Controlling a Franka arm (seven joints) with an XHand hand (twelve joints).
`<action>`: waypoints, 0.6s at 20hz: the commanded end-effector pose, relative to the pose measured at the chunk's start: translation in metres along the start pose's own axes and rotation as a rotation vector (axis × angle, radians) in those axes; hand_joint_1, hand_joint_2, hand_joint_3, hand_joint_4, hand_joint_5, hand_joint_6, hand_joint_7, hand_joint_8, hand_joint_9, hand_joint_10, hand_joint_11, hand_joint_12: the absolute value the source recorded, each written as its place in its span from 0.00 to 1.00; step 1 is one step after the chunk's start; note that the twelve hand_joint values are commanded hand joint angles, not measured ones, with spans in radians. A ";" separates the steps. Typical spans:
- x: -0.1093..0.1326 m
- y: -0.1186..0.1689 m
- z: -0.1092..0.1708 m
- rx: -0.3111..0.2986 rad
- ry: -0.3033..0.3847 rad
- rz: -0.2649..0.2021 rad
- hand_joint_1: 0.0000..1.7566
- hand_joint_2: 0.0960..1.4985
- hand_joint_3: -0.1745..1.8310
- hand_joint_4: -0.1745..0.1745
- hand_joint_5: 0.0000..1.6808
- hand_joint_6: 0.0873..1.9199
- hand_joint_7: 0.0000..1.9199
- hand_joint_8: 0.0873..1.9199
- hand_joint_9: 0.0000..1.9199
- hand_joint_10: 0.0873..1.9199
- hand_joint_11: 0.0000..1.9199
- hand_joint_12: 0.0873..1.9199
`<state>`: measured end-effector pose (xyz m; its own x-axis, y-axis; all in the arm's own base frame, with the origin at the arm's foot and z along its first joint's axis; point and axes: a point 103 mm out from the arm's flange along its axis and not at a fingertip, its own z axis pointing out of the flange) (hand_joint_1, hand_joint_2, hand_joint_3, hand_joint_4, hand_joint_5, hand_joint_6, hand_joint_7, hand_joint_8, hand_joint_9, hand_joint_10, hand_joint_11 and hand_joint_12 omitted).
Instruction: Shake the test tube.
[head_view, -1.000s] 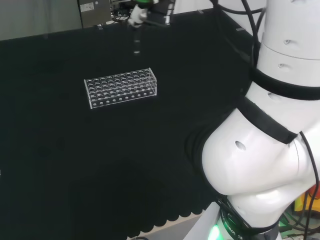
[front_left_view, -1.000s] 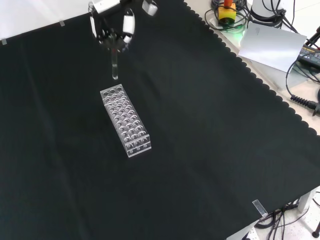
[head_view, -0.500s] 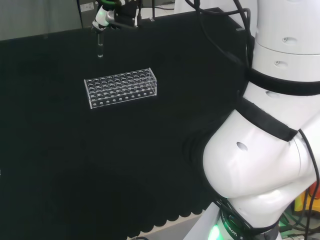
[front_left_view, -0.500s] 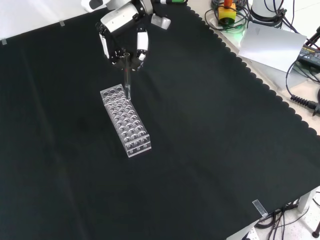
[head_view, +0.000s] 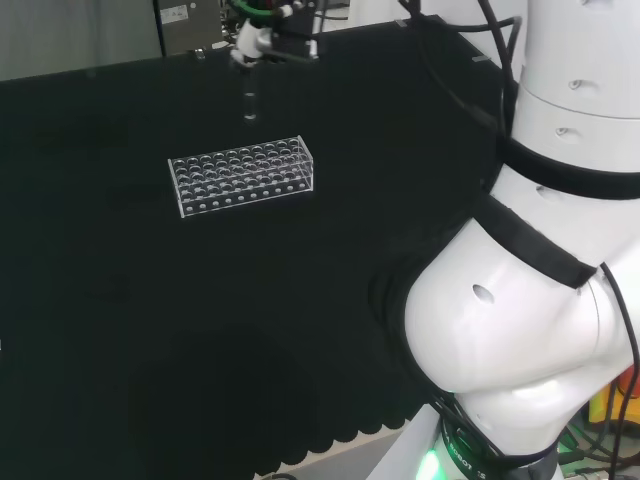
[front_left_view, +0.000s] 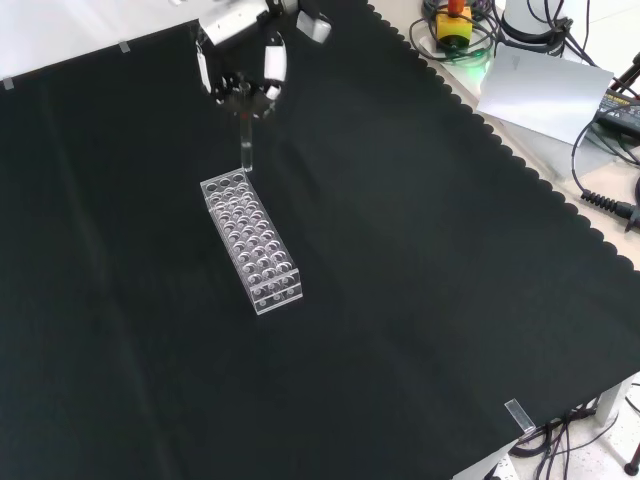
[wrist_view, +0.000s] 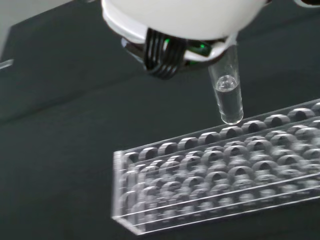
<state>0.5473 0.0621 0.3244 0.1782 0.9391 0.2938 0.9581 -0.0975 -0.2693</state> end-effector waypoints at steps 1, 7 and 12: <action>-0.074 -0.007 -0.020 -0.035 -0.070 0.122 0.70 0.41 0.38 0.00 0.81 0.21 0.89 0.21 0.84 0.27 0.68 0.42; -0.120 -0.012 -0.040 -0.073 -0.131 0.200 0.70 0.41 0.38 0.00 0.81 0.21 0.89 0.21 0.84 0.27 0.68 0.42; -0.129 -0.010 -0.050 -0.092 -0.164 0.211 0.70 0.41 0.38 0.00 0.81 0.21 0.89 0.21 0.84 0.27 0.68 0.42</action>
<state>0.5255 -0.0628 0.3304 0.3319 0.9371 0.1077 0.9238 -0.2999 -0.2380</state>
